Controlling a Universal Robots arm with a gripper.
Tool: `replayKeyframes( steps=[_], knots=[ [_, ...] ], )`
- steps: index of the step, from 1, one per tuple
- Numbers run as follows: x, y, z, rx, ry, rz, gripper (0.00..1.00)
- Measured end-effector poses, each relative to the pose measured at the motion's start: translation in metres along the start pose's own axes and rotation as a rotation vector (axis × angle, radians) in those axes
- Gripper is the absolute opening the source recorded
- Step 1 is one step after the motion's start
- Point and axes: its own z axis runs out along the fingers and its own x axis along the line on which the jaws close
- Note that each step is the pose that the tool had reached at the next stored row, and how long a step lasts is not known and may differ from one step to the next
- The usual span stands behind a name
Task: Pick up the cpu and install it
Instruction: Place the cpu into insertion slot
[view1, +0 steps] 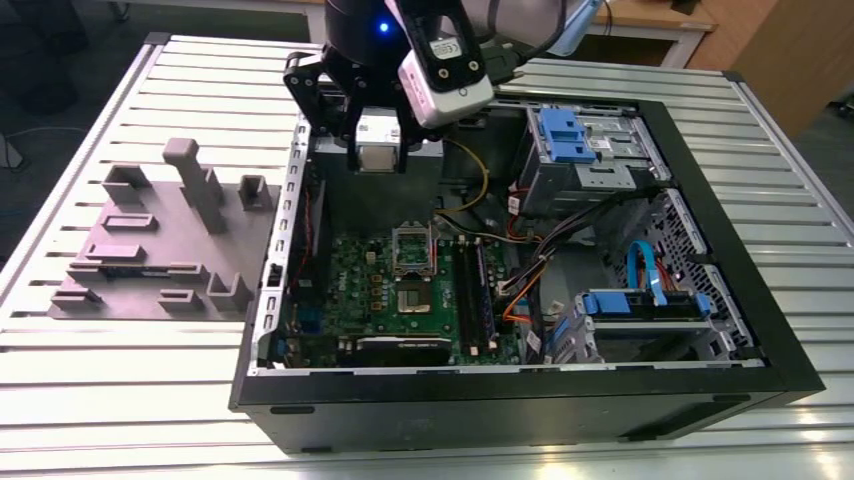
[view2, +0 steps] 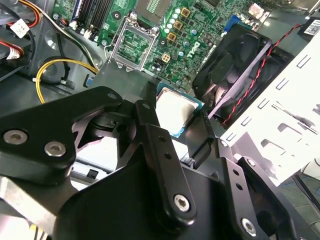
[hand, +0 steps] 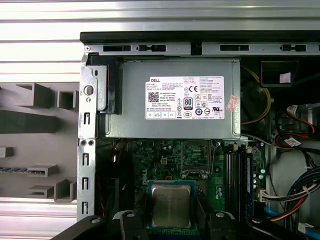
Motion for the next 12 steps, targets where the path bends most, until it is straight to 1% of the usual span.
replayKeyframes(
  steps=[6,8,10,12],
  knots=[
    [0.0,0.0,0.0005,-0.0001,-0.0001,0.0,0.47],
    [-0.0001,-0.0004,0.0021,-0.0007,-0.0006,0.009,0.47],
    [-0.0002,-0.0015,0.0028,-0.0005,-0.0008,0.018,0.47],
    [-0.0003,-0.0043,0.0035,-0.0009,-0.0012,0.023,0.47]
  ],
)
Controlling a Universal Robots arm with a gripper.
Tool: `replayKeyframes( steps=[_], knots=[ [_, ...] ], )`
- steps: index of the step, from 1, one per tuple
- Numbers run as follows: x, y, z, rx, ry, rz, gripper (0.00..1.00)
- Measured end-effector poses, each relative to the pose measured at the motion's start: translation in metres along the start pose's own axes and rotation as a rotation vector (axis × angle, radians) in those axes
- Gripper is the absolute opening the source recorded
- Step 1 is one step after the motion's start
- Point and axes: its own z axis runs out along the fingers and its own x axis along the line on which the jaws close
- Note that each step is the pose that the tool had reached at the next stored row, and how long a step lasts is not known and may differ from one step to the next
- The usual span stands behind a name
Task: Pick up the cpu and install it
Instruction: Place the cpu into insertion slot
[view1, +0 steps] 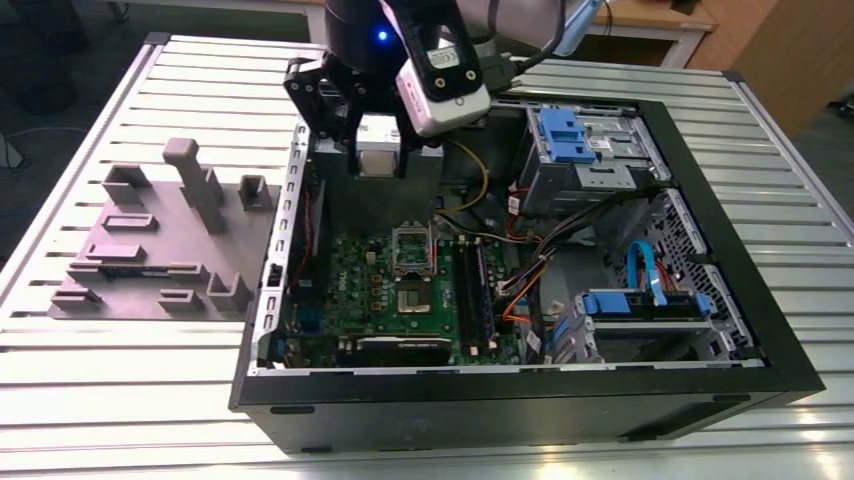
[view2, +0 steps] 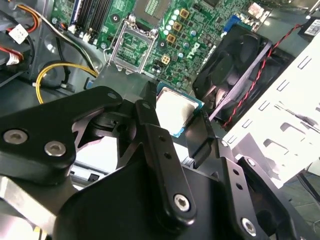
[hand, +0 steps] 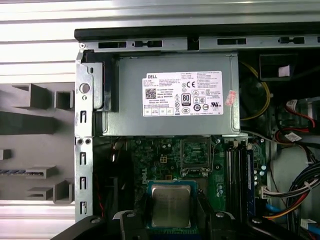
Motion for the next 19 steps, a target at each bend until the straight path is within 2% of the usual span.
replayKeyframes(
  steps=[4,8,12,19],
  knots=[
    [-0.0013,-0.0058,0.0011,0.0001,0.0001,0.0,0.47],
    [-0.0036,-0.0102,0.0052,-0.0006,0.0,0.0,0.47],
    [-0.0101,-0.0109,0.0085,-0.0007,0.0003,0.0,0.47],
    [-0.011,-0.0112,0.012,-0.0024,0.0002,0.0,0.47]
  ],
)
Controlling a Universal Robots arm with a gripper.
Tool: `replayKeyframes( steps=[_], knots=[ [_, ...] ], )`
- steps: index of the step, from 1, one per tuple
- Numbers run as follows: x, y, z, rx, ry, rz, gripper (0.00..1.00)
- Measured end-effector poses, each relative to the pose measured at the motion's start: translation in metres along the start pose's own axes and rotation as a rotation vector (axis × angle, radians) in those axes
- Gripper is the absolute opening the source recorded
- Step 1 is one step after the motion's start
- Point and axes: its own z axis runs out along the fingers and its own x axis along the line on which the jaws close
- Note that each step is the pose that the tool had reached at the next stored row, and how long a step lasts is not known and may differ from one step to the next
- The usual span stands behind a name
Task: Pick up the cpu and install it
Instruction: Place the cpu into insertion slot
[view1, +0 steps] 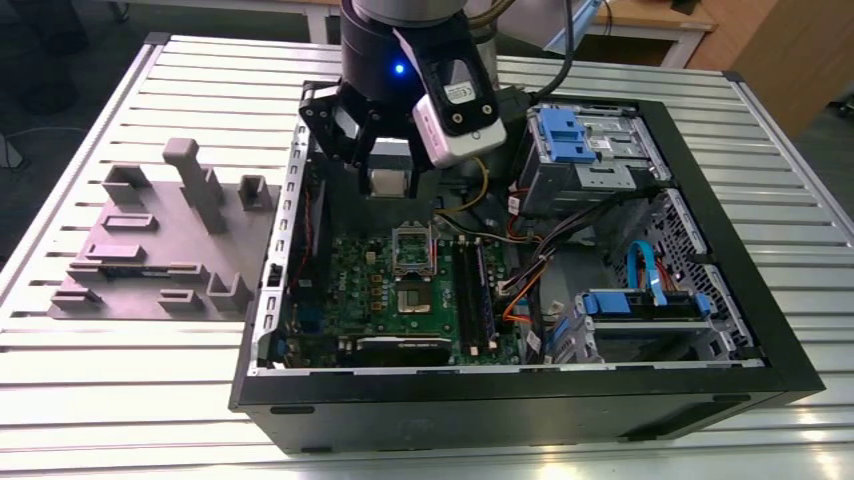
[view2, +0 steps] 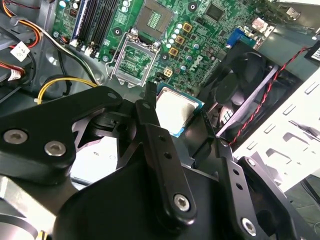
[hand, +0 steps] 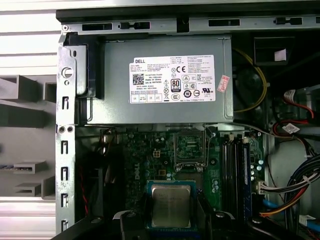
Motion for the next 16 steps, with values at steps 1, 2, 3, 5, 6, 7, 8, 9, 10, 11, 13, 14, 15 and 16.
replayKeyframes(
  steps=[1,2,3,5,6,7,8,9,10,11,13,14,15,16],
  knots=[
    [0.0,0.0,0.0,-0.0009,0.0,0.0,0.47],
    [0.0,0.0,0.0,-0.0009,0.0,0.0,0.47],
    [0.0,0.0,0.0,-0.001,0.0,0.0,0.47],
    [0.0,0.0,0.0,-0.0011,0.0,0.0,0.47],
    [0.0,0.0,0.0,-0.0011,0.0,0.0,0.47],
    [0.0,0.0,0.0001,-0.0011,0.0001,0.0,0.47],
    [0.0,-0.0001,0.0004,-0.0011,0.0,0.0,0.47],
    [0.0,-0.0001,0.0008,-0.0012,0.0,0.0,0.47],
    [0.0,-0.0001,0.0013,-0.0012,0.0,0.0,0.47],
    [-0.0001,-0.0001,0.0021,-0.0012,0.0,0.0,0.47],
    [-0.0001,-0.0002,0.0039,-0.0014,0.0,0.0,0.47],
    [-0.0002,-0.0003,0.0051,-0.0021,0.0,0.0,0.47],
    [-0.0002,-0.0003,0.0063,-0.0027,0.0,0.0,0.47],
    [-0.0003,-0.0004,0.0075,-0.003,0.0001,0.0,0.47]
  ],
)
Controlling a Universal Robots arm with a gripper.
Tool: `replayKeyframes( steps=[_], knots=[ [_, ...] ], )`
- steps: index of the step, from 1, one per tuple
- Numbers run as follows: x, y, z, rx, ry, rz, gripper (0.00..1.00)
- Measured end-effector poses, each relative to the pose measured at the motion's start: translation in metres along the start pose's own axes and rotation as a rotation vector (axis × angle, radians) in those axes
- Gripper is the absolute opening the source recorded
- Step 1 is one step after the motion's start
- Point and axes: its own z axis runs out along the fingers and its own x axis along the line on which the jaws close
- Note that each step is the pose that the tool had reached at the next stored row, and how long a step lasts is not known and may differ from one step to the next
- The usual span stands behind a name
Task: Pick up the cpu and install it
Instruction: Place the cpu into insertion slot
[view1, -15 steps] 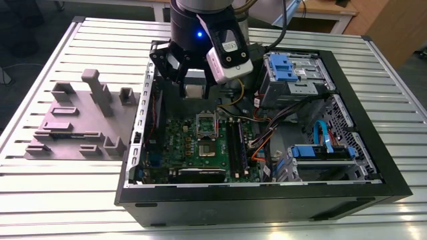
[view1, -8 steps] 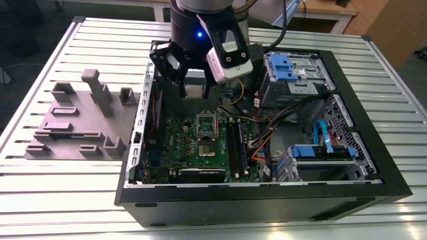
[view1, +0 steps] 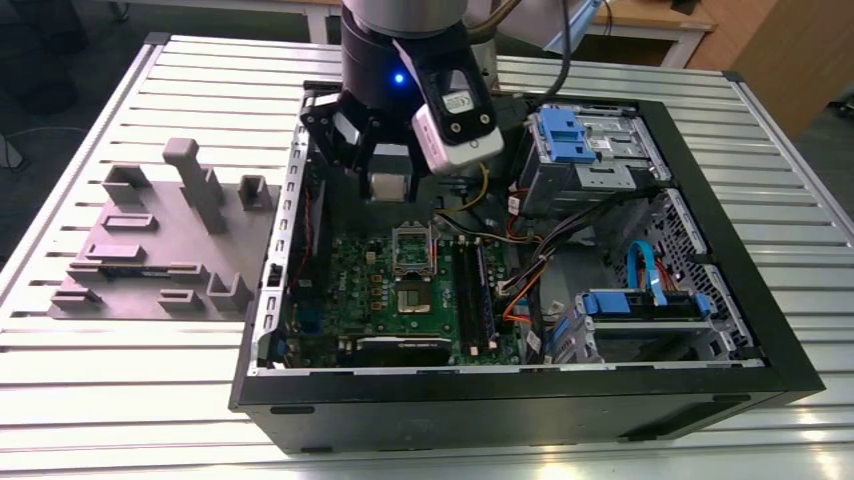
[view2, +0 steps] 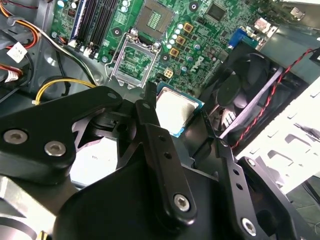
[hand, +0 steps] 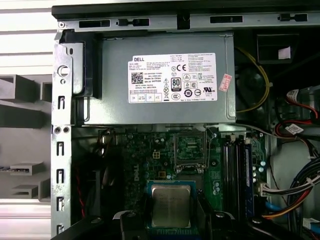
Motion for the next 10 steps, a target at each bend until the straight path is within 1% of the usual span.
replayKeyframes(
  steps=[5,8,10],
  knots=[
    [-0.0004,-0.0004,0.0085,-0.0003,0.0001,0.0,0.47],
    [-0.0004,-0.0005,0.0088,0.0001,0.0003,0.0,0.47],
    [-0.0004,-0.0005,0.0088,0.0078,-0.0001,0.0,0.47]
  ],
)
